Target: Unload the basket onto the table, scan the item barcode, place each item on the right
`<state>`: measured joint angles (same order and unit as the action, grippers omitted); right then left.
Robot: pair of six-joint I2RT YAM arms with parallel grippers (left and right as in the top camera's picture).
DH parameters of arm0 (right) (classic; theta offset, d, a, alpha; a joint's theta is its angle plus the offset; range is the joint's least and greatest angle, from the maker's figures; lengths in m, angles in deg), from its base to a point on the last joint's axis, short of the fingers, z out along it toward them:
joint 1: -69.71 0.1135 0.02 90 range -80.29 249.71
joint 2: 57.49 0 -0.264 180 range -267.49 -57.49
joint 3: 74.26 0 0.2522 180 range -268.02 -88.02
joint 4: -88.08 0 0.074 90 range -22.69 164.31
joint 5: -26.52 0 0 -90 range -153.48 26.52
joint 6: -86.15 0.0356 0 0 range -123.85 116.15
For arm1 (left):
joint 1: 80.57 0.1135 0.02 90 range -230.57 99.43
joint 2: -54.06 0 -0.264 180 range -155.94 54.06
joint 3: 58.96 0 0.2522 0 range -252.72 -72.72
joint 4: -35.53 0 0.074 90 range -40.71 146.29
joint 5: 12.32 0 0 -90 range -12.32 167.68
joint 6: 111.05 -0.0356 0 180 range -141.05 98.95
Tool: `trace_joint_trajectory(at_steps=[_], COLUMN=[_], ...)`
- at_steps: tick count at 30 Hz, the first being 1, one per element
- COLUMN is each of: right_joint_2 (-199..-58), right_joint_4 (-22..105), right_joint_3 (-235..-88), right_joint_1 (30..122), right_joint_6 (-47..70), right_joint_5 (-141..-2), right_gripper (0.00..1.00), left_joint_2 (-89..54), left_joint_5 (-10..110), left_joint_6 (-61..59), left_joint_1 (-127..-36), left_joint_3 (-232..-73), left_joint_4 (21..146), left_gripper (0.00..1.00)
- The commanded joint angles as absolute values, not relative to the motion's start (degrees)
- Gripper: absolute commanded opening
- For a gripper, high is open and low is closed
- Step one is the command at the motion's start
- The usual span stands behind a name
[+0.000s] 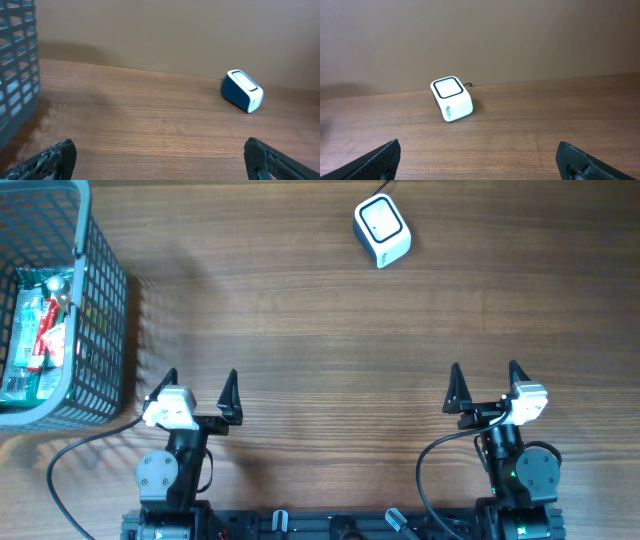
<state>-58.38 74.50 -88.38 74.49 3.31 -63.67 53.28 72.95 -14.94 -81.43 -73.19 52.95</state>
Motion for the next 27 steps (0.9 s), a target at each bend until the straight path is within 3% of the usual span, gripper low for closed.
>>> trace_joint_trajectory(at_steps=[1,16,27], right_joint_2=[-58.29,-58.29,-58.29], right_joint_4=[74.7,74.7,74.7], right_joint_3=[-88.32,-88.32,-88.32], right_joint_1=[74.25,74.25,74.25], right_joint_6=[2.33,2.33,2.33], right_joint_5=[-63.39,-63.39,-63.39], right_gripper=[1.0,1.0,1.0], left_joint_2=[53.63,53.63,53.61], left_joint_5=[76.03,75.84,63.75], left_joint_6=[-16.36,-16.34,-16.1], left_joint_1=[-81.41,-81.41,-81.43], left_joint_3=[-73.03,-73.03,-74.52], left_joint_4=[53.65,53.23,54.17], left_gripper=[1.0,1.0,1.0])
